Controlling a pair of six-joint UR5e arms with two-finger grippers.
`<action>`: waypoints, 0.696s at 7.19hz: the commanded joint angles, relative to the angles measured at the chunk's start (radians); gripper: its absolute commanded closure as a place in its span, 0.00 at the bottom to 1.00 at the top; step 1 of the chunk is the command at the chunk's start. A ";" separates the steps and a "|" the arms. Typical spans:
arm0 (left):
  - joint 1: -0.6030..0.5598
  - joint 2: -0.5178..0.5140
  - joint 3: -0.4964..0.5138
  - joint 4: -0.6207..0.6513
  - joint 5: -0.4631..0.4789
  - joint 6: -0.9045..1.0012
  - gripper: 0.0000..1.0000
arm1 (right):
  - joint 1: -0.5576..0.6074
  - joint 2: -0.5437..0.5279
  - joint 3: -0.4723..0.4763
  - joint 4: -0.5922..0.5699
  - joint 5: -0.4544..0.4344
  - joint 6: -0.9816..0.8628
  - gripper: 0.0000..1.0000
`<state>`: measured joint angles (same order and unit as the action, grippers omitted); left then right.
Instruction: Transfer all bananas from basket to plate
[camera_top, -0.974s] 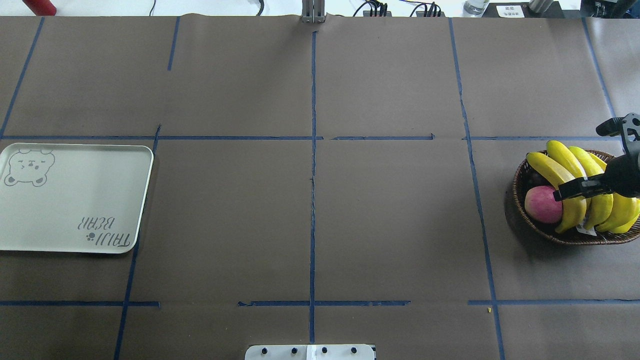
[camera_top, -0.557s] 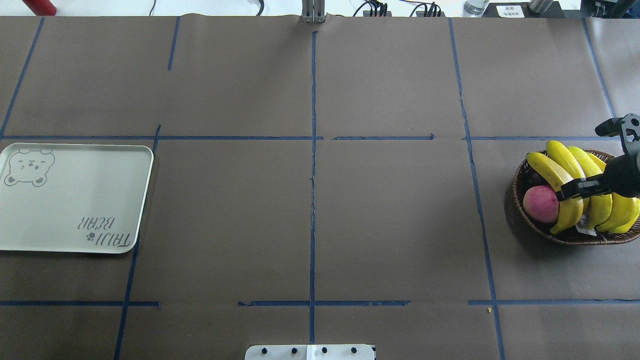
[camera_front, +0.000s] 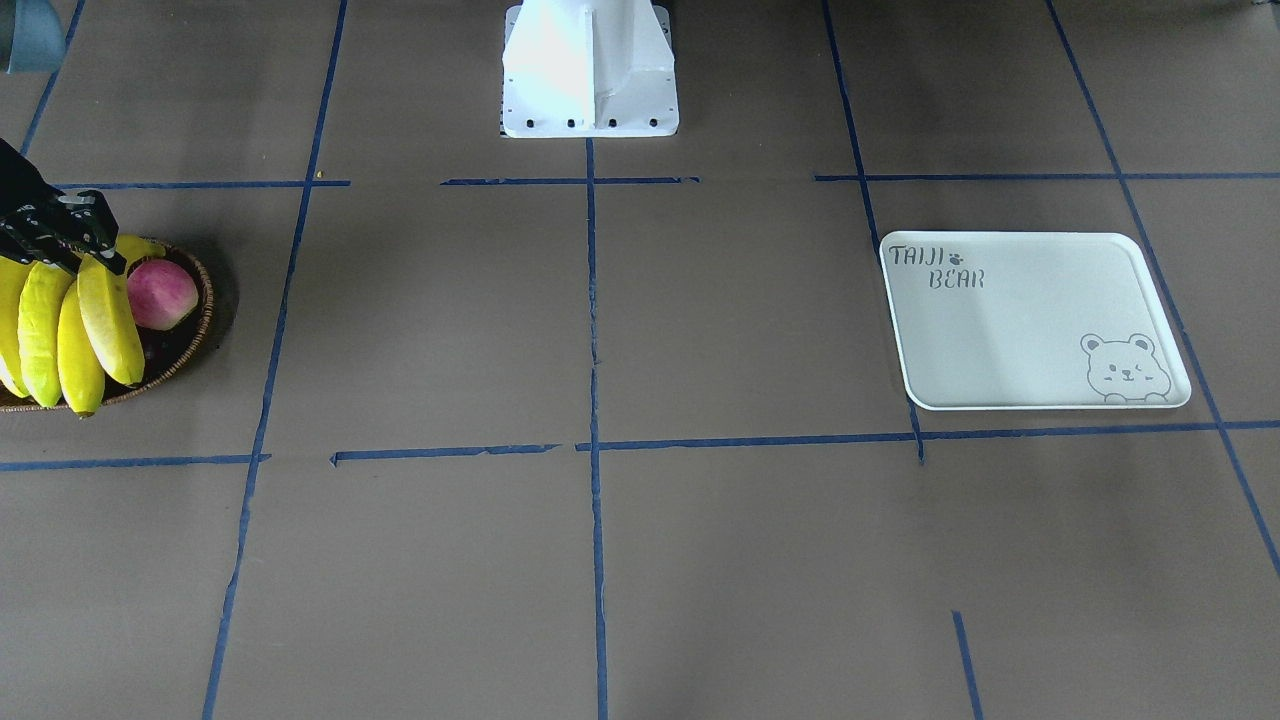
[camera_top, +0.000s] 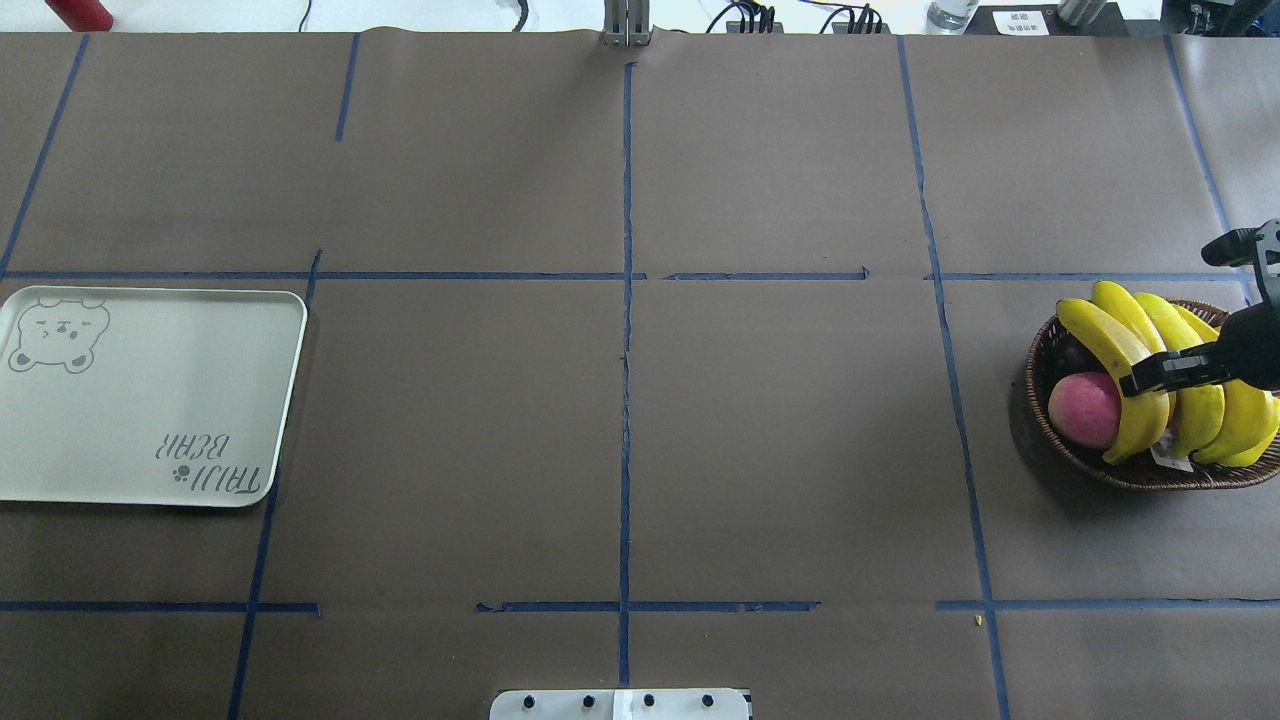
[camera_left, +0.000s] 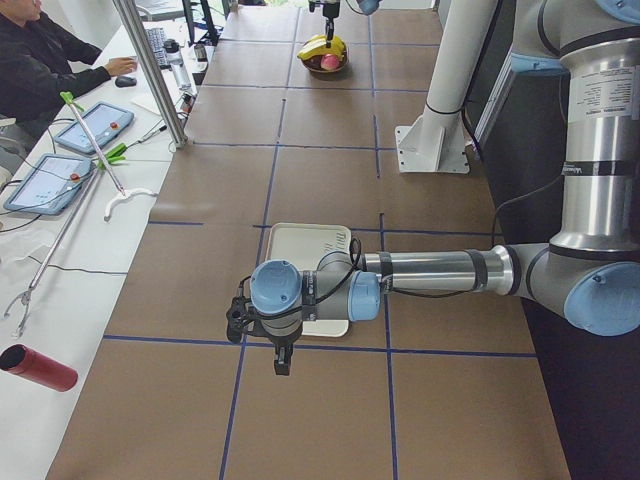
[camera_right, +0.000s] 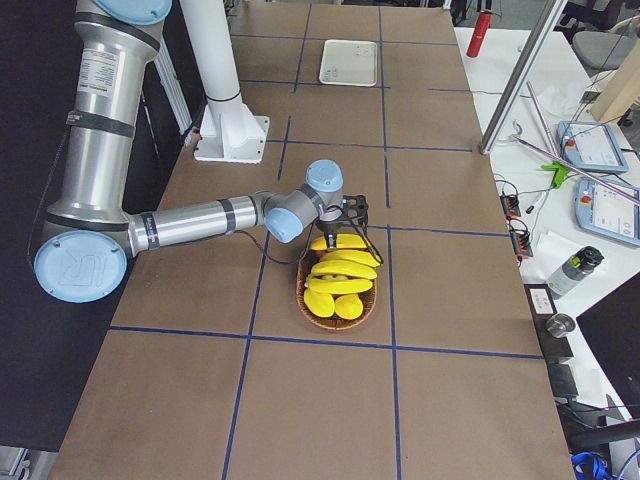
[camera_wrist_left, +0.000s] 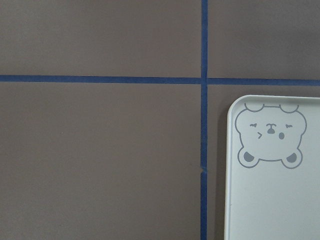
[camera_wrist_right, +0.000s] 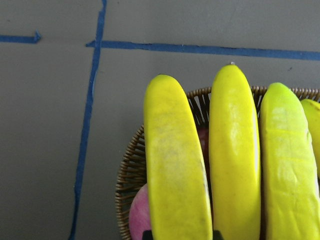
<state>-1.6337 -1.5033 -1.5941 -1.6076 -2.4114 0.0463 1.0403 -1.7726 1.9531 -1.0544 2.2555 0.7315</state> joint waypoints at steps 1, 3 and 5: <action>0.000 -0.005 -0.003 0.000 0.000 0.000 0.00 | 0.111 0.008 0.097 -0.006 0.123 0.002 1.00; 0.017 -0.015 -0.017 -0.036 -0.002 -0.010 0.00 | 0.077 0.127 0.125 -0.007 0.144 0.134 1.00; 0.122 -0.026 -0.015 -0.304 -0.032 -0.323 0.00 | -0.099 0.380 0.124 0.002 0.040 0.543 1.00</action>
<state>-1.5769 -1.5231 -1.6102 -1.7575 -2.4217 -0.0790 1.0430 -1.5392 2.0763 -1.0553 2.3647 1.0516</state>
